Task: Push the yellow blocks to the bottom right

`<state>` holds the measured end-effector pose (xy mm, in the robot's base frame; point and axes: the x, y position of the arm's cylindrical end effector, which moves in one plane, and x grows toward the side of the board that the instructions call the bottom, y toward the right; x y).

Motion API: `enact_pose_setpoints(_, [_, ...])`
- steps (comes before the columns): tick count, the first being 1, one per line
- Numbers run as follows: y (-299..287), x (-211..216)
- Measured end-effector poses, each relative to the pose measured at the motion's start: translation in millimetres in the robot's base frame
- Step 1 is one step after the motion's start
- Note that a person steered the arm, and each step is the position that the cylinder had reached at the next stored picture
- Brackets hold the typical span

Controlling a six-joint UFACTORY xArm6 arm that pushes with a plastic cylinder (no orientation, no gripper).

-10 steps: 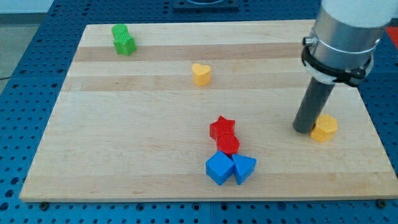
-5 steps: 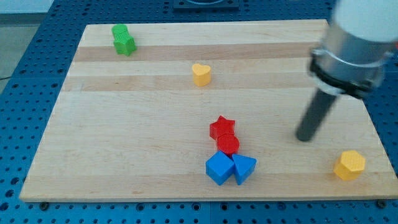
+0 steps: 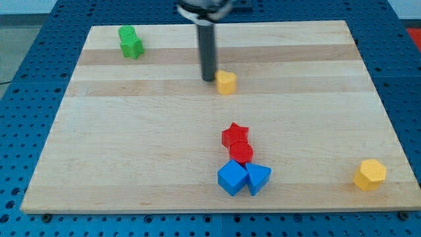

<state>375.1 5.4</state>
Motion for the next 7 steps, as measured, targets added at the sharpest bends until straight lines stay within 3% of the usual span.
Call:
enact_pose_setpoints(1, [51.9, 48.7])
enact_pose_setpoints(3, [146.4, 79.8])
enact_pose_setpoints(5, [164.3, 72.2])
enact_pose_setpoints(7, [188.6, 127.6])
